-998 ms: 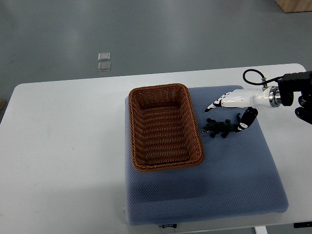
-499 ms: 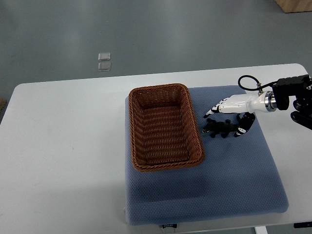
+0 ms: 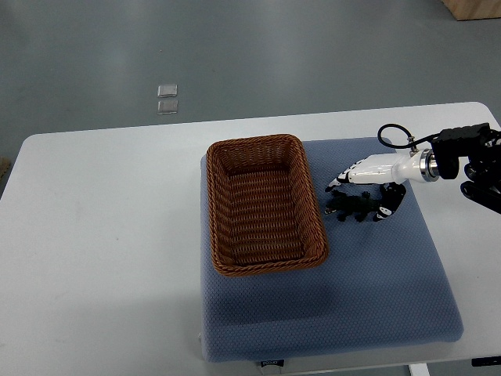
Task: Place crocodile in brown basket with right hand
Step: 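Lower the right hand onto the crocodile toy and close the fingers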
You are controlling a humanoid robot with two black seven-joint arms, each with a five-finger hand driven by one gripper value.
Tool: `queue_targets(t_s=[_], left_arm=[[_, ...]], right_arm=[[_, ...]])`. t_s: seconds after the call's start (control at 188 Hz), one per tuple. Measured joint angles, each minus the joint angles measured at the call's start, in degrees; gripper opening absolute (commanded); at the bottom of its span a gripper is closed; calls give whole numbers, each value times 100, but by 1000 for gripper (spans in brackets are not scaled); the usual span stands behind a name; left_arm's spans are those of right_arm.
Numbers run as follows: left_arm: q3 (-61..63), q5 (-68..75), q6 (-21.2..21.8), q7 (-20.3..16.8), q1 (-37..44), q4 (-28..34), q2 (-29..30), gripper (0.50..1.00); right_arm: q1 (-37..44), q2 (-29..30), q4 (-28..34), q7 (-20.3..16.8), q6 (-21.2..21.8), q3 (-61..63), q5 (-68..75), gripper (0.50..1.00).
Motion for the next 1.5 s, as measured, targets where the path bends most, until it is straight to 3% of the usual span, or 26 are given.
queue_targets(t_s=[0.775,1.332,1.502], left_arm=[[0,0,0,0,0,0,0,1000],[0,0,0,0,0,0,0,1000],[0,0,0,0,0,0,0,1000]], right_arm=[[-39,30,-19,-135,-20,-76,0,850],[-48,32,-43,-201,-23,-72,0,760],[-37,30,-44,-201,-24,-75,0,697]])
